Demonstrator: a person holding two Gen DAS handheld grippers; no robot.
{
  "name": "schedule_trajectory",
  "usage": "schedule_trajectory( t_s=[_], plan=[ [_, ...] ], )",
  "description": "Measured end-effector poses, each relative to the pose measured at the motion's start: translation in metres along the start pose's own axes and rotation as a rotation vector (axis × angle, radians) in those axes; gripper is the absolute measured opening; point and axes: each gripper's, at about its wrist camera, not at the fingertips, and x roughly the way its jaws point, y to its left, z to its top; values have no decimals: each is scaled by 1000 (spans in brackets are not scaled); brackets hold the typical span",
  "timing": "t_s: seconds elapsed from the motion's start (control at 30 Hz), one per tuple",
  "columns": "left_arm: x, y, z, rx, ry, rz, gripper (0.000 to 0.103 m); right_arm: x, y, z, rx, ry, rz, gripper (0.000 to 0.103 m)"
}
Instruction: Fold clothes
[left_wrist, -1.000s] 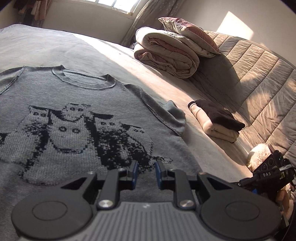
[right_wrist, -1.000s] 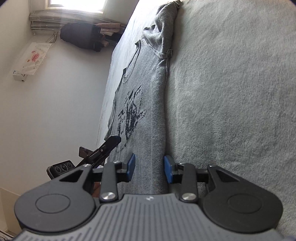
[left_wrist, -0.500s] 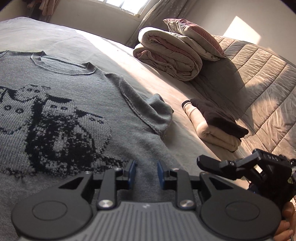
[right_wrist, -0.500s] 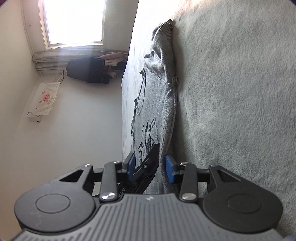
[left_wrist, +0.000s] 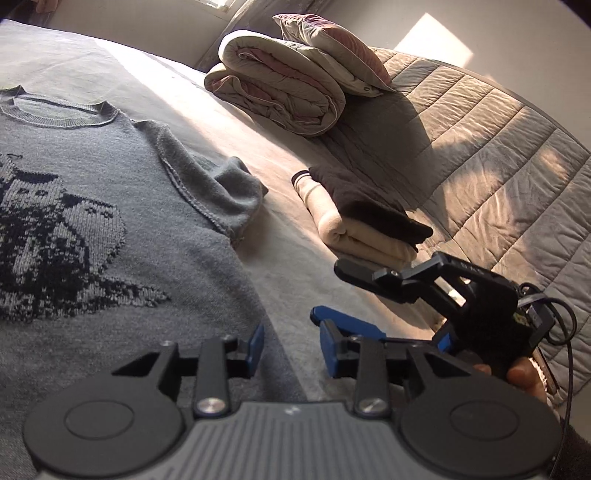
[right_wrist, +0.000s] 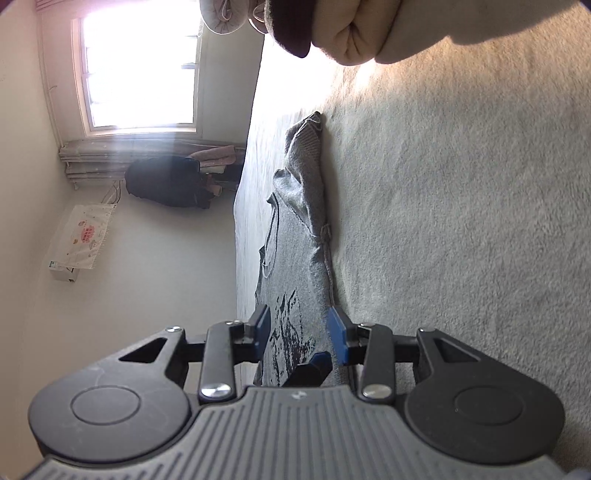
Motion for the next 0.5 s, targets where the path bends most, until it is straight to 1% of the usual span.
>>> schedule_trajectory(
  t_s=[0.03, 0.1, 0.2, 0.23, 0.3, 0.4, 0.47, 0.5],
  plan=[
    [-1, 5, 6, -9, -14, 15, 33, -2, -5, 4, -1, -3, -11, 40],
    [0, 17, 15, -31, -34, 47, 33, 8, -2, 5, -13, -13, -41, 40],
    [6, 33, 20, -59, -40, 76, 33, 25, 11, 7, -78, -44, -132, 37],
    [8, 39, 19, -76, -38, 75, 33, 32, 17, 8, -112, -52, -172, 36],
    [11, 48, 14, -105, -44, 60, 31, 51, 32, 6, -235, -78, -275, 34],
    [12, 44, 6, -88, -65, 35, 31, 71, 43, 3, -349, -103, -336, 34],
    [13, 38, 4, -69, -50, 21, 32, 86, 47, -1, -419, -114, -369, 31],
    [13, 35, 3, -51, -39, 18, 33, 94, 49, -3, -459, -115, -385, 27]
  ],
)
